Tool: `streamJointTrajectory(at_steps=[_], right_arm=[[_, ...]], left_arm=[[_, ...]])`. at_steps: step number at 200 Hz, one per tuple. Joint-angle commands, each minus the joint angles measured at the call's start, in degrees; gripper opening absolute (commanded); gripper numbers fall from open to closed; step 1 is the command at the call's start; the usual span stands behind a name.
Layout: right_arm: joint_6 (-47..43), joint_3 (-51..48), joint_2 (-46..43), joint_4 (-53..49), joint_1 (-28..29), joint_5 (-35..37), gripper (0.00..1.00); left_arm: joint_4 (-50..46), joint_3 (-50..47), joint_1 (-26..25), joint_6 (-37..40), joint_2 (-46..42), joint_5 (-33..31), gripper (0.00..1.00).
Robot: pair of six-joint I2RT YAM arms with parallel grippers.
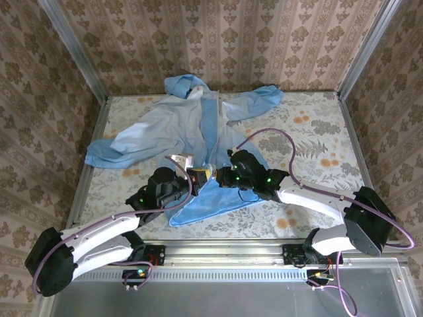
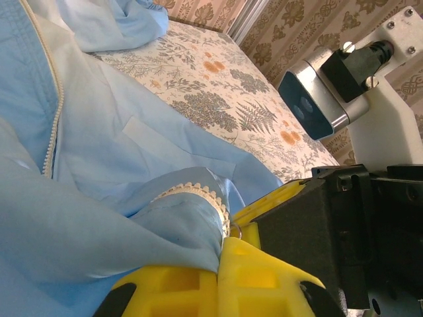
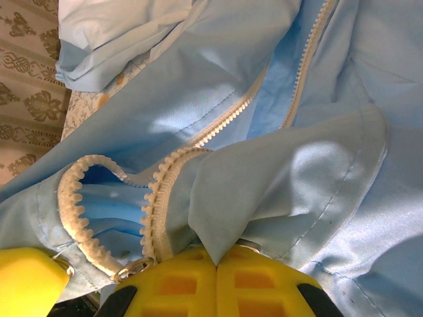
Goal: Zip up the jacket
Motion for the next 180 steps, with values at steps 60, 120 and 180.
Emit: streamJointTrajectory(at_steps=[60, 120, 180], right_arm=[[0.61, 1.37, 0.65, 1.85, -0.22, -0.51, 0.00], [0.92, 1.43, 0.23, 1.85, -0.22, -0.33, 0.00], [1.70, 1.19, 0.21, 2.20, -0.22, -0.43, 0.00]], left_arm=[[1.71, 2.47, -0.91, 1.02, 0.19, 0.17, 0.00], [1.90, 1.32, -1.15, 0.78, 0.54, -0.40, 0.00], [1.40, 0.87, -1.37, 1.19, 0.37, -1.22, 0.00]])
